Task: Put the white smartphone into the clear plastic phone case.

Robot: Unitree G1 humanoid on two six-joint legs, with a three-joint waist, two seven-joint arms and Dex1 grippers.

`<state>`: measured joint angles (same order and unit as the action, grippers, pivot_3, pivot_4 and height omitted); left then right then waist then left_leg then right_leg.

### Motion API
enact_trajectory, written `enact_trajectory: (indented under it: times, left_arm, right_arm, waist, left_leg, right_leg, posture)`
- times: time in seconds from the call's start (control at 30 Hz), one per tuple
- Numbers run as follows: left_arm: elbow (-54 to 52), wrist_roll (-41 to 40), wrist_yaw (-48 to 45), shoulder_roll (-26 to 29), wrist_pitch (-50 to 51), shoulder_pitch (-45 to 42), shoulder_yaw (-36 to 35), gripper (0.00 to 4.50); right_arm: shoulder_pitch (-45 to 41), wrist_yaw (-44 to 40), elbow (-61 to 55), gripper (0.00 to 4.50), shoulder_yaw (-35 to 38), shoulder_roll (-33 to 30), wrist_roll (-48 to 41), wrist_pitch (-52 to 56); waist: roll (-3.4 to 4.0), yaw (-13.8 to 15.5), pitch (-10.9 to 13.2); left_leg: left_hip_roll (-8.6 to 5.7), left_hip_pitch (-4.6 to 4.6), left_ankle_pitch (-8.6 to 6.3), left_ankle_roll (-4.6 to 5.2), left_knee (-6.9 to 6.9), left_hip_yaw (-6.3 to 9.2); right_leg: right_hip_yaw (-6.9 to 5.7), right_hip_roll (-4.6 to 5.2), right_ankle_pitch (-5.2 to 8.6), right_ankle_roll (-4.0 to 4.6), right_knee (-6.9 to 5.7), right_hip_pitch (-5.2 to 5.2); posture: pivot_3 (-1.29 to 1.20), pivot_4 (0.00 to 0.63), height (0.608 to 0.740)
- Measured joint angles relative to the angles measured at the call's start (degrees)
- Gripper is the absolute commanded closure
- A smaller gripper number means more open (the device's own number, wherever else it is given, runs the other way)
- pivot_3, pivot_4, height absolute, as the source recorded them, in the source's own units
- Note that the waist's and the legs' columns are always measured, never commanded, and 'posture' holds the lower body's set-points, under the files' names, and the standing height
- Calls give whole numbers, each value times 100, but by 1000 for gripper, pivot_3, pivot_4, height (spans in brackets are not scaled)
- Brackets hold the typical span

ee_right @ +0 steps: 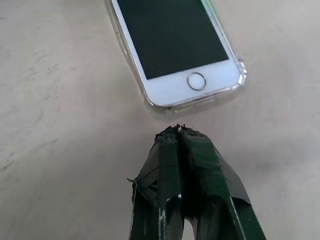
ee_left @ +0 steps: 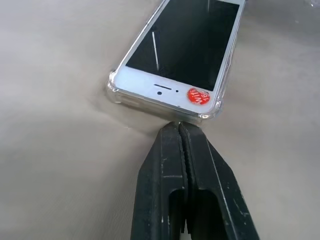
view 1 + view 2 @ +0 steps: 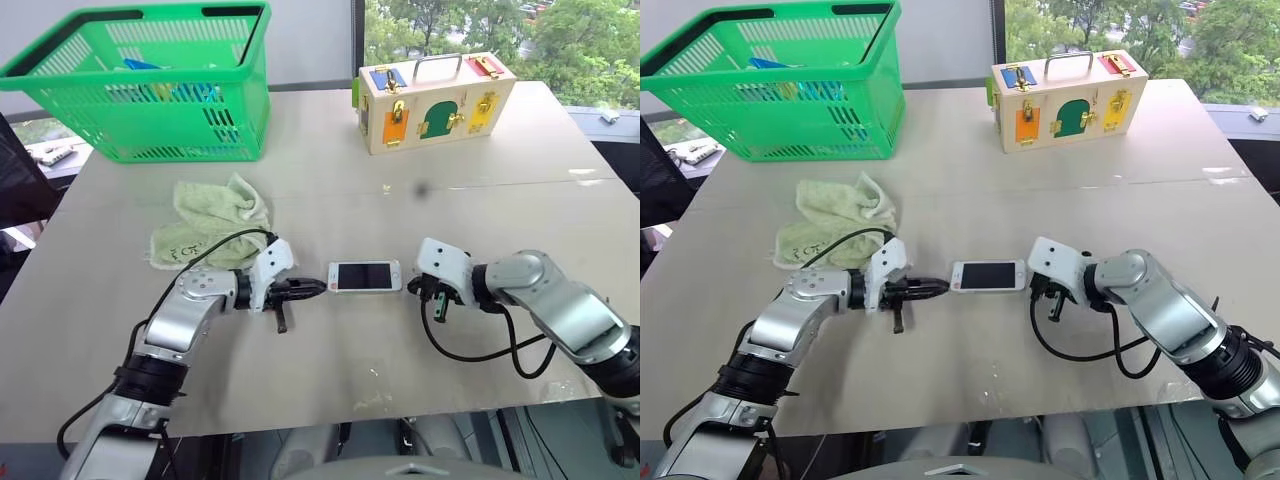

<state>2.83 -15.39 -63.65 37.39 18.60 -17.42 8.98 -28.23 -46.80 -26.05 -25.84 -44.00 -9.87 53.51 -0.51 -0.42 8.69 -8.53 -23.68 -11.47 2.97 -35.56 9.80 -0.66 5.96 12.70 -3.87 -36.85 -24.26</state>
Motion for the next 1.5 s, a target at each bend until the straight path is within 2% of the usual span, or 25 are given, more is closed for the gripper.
enact_trajectory:
  times: [0.43,0.63,0.8,0.9,1.03,1.2,1.5]
  left_arm:
    - [0,-95,-31,127,108,-17,-8,4469]
    - [112,-269,-101,276,106,32,-403,4469]
    - [-606,-615,-42,64,514,51,-432,4469]
    - [-1251,-687,287,-241,969,32,-208,4469]
    - [-1115,-575,536,-570,1269,-395,216,4469]
    - [-613,-249,685,-584,1289,-522,375,4469]
    - [-427,-38,636,-554,830,-454,458,4469]
  right_arm:
    - [-34,-2,0,4443,175,104,-14,5]
    - [-28,101,-13,4443,805,525,-438,195]
    - [-23,153,-27,4443,1083,788,-821,384]
    - [-24,172,-3,4443,1032,848,-858,389]
    - [-40,130,161,4443,752,880,-846,362]
    - [-154,-19,499,4443,365,791,-731,221]
    - [-755,-445,1252,4443,-82,747,-485,-164]
  waist:
    - [0,-43,0]
    - [0,-20,1]
    - [0,21,1]
    - [0,22,1]
    - [-1,28,1]
    - [-1,-45,1]
    - [0,-18,-1]
  left_leg:
    - [4,1,1,-1,-1,0]
    - [4,-4,1,-2,-6,1]
    - [-1,-12,14,-23,-22,0]
    - [-2,-11,10,-16,-29,-1]
    - [-1,-8,0,0,-44,4]
    - [0,-4,0,0,-48,0]
    - [-1,1,0,0,-59,0]
  right_leg:
    - [0,-4,-1,3,-4,-1]
    - [0,-4,-3,5,-5,-3]
    - [0,-1,-3,5,-4,1]
    - [0,0,-4,4,-4,6]
    - [-4,-5,-7,-1,-21,7]
    - [-1,-6,-7,0,-31,5]
    - [-2,-5,-9,0,-31,17]
  posture:
    - [0,150,740]
    - [0,150,740]
    - [0,150,740]
    - [0,150,740]
    - [0,150,740]
    - [0,150,740]
    - [0,150,740]
